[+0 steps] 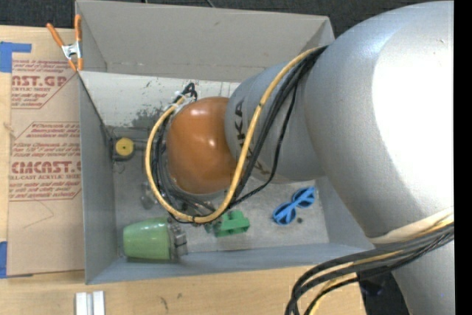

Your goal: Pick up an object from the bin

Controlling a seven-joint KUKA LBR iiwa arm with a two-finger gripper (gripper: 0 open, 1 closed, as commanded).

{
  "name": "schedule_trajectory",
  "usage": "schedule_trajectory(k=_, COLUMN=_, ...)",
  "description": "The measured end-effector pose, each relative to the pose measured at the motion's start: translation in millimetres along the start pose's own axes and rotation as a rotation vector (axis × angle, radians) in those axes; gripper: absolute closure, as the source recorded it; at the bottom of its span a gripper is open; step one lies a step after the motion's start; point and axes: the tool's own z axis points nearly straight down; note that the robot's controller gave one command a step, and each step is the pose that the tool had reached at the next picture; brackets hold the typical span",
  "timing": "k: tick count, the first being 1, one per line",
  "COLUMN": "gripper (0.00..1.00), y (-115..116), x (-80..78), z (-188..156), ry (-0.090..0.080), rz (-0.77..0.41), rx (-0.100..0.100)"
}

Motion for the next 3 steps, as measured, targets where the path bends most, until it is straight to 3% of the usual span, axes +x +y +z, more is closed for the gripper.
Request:
schedule_trajectory(k=1, gripper=0.0, y=33.5, x=-2.8, z=5.0, ry=-0.001, rz=-0.016, rx=0.017)
schedule_trajectory(k=2, gripper=1.0, y=28.8, x=-1.2, z=4.2, ry=0.008, rz=-0.006, rx=0.02)
schedule_trajectory(k=3, gripper=1.0, y=39.8, x=-20.0, z=-133.1, ry=-0.016, rz=-0.013, rx=0.0)
